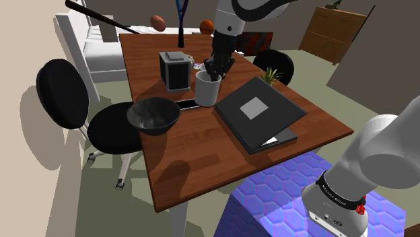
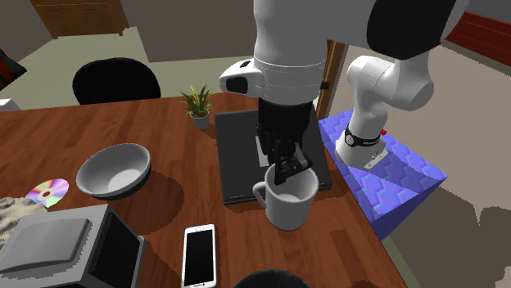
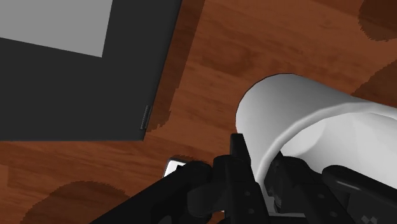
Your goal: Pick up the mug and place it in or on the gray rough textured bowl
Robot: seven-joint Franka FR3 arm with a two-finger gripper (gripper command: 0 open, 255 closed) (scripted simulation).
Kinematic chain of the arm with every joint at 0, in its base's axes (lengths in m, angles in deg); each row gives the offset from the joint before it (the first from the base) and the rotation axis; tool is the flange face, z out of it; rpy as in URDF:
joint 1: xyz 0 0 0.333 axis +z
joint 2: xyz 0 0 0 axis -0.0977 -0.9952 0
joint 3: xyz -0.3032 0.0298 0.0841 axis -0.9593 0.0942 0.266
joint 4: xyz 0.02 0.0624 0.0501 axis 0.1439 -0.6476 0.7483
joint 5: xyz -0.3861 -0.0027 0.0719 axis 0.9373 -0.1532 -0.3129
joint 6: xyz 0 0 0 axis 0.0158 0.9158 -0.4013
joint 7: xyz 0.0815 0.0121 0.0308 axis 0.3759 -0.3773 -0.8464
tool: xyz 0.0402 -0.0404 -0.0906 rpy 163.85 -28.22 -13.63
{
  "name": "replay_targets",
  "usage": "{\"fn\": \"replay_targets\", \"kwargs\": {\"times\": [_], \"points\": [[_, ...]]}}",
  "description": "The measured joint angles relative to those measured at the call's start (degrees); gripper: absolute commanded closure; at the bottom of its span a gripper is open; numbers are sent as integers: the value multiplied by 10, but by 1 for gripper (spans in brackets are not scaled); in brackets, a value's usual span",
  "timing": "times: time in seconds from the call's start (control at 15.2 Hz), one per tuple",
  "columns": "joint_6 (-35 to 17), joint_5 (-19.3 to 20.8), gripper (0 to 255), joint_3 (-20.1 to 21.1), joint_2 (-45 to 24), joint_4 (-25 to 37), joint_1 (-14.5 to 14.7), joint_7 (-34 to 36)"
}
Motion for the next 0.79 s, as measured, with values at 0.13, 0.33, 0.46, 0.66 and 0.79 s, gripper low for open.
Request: {"fn": "replay_targets", "kwargs": {"times": [0.13,0.33,0.46,0.66,0.79], "points": [[15,0,255,-1,3,12,-1,-1],[31,2,255,1,-3,35,1,5],[42,9,255,11,-38,81,6,23],[57,21,255,24,-93,152,15,50],[67,32,255,33,-134,202,25,73]]}}
